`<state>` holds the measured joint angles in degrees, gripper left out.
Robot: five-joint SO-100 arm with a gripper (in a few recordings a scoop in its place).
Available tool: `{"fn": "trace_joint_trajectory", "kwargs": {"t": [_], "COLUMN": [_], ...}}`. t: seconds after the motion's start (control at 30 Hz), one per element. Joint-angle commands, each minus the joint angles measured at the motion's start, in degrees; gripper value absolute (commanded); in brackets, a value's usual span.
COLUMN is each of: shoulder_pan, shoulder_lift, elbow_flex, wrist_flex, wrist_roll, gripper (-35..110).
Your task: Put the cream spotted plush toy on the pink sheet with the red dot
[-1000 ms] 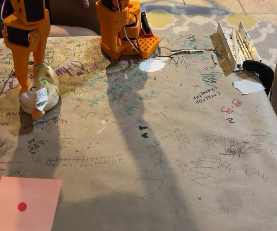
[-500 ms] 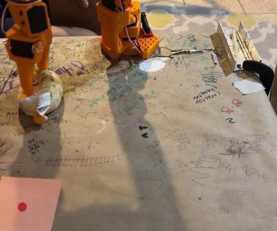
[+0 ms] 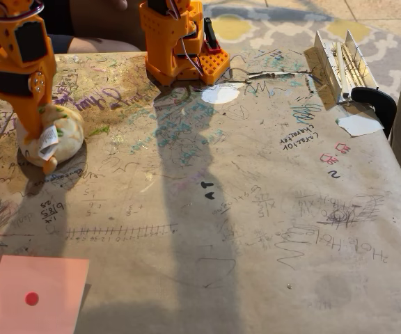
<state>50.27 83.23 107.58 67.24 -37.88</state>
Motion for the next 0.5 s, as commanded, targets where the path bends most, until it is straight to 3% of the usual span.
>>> {"fn": "trace_joint_trajectory", "kwargs": {"t": [0.0,0.17,0.37,0.47], "shoulder_pan": [-0.88,-8.26,-21.97,-26.89], "shoulder_lift": [8.96,36.04,69.79,84.46], "elbow_flex": [5.36,17.4,22.85,23.2], "wrist_flex": [1.23,2.29,14.41,15.64], "wrist_roll": [-1.32,4.66,16.17,19.95], "gripper": [0,0,0,0]}}
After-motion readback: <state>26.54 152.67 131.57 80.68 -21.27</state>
